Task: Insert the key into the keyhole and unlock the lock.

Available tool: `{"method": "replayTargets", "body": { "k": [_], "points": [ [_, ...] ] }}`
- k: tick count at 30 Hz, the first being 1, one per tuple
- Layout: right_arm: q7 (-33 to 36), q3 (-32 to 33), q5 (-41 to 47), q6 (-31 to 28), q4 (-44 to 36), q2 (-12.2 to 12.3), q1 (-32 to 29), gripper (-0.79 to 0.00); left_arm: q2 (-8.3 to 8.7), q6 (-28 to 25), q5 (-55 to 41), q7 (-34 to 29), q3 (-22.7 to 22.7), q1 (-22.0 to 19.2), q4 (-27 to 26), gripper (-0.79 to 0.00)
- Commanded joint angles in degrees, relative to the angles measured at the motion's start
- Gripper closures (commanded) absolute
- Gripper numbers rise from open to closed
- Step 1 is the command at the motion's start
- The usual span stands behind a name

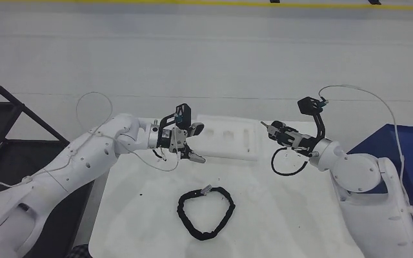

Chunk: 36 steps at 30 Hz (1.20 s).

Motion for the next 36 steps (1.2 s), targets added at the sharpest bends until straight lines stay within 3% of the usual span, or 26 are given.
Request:
{"method": "replayTargets", "body": {
  "k": [1,6,10,13,18,33,36],
  "points": [
    [0.0,0.0,0.0,0.0,0.0,0.0,0.0,0.0,-0.31,0.3,3.7,2.2,-0.3,1.8,0.3,-0.785],
    [0.0,0.0,0.0,0.0,0.0,0.0,0.0,0.0,-1.39,0.1,11.1,4.4,-0.5,4.3,1.0,-0.785],
    [0.0,0.0,0.0,0.0,0.0,0.0,0.0,0.0,-2.4,-3.0,14.5,4.4,-0.4,5.2,2.4,-0.785],
    [0.0,0.0,0.0,0.0,0.0,0.0,0.0,0.0,-3.39,-5.8,16.3,2.3,0.3,5.6,3.6,-0.785],
    [0.0,0.0,0.0,0.0,0.0,0.0,0.0,0.0,-4.78,-5.8,13.9,-0.8,2.6,5.2,4.8,-0.785],
    [0.0,0.0,0.0,0.0,0.0,0.0,0.0,0.0,-4.85,-5.8,13.6,-1.1,2.9,5.1,4.9,-0.785],
    [0.0,0.0,0.0,0.0,0.0,0.0,0.0,0.0,-4.64,-3.1,10.8,1.4,1.4,6.6,5.6,-0.785]
  ]
}}
